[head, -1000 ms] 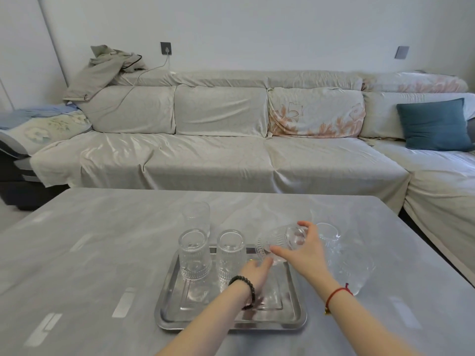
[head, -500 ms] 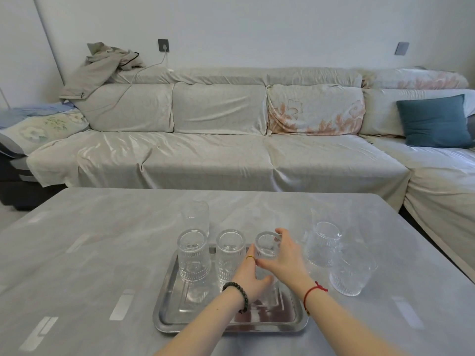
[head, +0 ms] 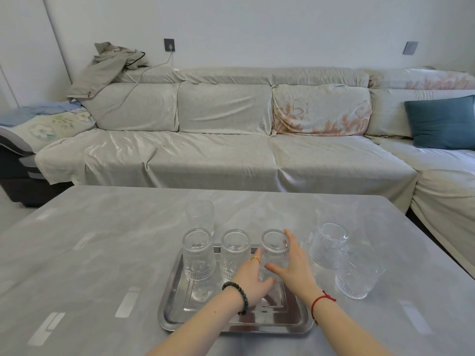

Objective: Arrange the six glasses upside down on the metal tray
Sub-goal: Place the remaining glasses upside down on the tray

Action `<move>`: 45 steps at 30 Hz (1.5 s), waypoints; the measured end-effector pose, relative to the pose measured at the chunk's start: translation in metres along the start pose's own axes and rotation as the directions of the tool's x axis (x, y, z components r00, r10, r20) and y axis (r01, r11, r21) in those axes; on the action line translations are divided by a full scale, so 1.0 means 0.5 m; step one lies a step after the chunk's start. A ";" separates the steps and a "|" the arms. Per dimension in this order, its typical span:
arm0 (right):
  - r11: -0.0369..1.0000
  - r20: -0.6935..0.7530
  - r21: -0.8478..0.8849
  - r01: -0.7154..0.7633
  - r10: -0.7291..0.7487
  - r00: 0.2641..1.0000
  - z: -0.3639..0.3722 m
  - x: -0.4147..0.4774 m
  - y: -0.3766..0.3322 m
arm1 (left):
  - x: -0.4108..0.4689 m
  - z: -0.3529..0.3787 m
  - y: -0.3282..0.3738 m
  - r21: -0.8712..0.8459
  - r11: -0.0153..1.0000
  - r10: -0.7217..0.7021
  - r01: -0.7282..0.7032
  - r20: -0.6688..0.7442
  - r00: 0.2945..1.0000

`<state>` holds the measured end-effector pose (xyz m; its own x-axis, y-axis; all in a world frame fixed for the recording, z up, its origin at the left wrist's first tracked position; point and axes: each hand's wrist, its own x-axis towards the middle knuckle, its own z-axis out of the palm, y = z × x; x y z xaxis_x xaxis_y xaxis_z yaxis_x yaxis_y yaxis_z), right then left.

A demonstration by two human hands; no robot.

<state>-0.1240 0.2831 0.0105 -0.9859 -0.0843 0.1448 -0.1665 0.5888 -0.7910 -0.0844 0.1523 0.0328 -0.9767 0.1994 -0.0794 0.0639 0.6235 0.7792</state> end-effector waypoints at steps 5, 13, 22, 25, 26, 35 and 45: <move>0.993 0.009 0.098 -0.071 0.070 0.997 -0.002 -0.025 0.027 | -0.007 -0.138 0.002 -0.266 0.947 0.131 -0.180 -0.193 0.972; 0.983 -0.014 0.148 -0.106 0.109 0.994 0.006 -0.041 0.049 | 0.099 -0.350 -0.108 -0.033 0.996 -0.090 0.084 -0.437 0.895; 0.973 -0.025 0.228 -0.035 0.041 0.999 0.013 -0.049 0.072 | 0.224 -0.303 -0.194 0.139 0.956 -0.222 0.257 -0.222 0.949; 0.977 -0.016 0.206 -0.050 0.055 0.998 0.013 -0.047 0.073 | 0.244 -0.298 -0.203 0.149 0.949 -0.236 0.279 -0.256 0.937; 0.977 -0.015 0.206 -0.050 0.054 0.998 0.014 -0.047 0.073 | 0.247 -0.297 -0.205 0.163 0.945 -0.233 0.284 -0.273 0.933; 0.985 -0.211 0.169 -0.040 0.076 0.975 0.012 -0.068 0.049 | 0.166 -0.363 -0.202 -0.505 0.861 -0.426 0.061 -0.651 0.628; 0.915 0.023 0.384 0.122 -0.142 0.990 0.113 -0.123 -0.155 | -0.083 -0.275 -0.169 -0.965 0.145 -0.445 -0.218 -0.261 0.857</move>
<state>-0.0515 0.1972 0.0294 -0.9525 -0.1852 0.2419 -0.2800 0.2197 -0.9345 -0.0776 -0.0125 0.0557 -0.9186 -0.3038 -0.2527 0.0246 -0.6823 0.7306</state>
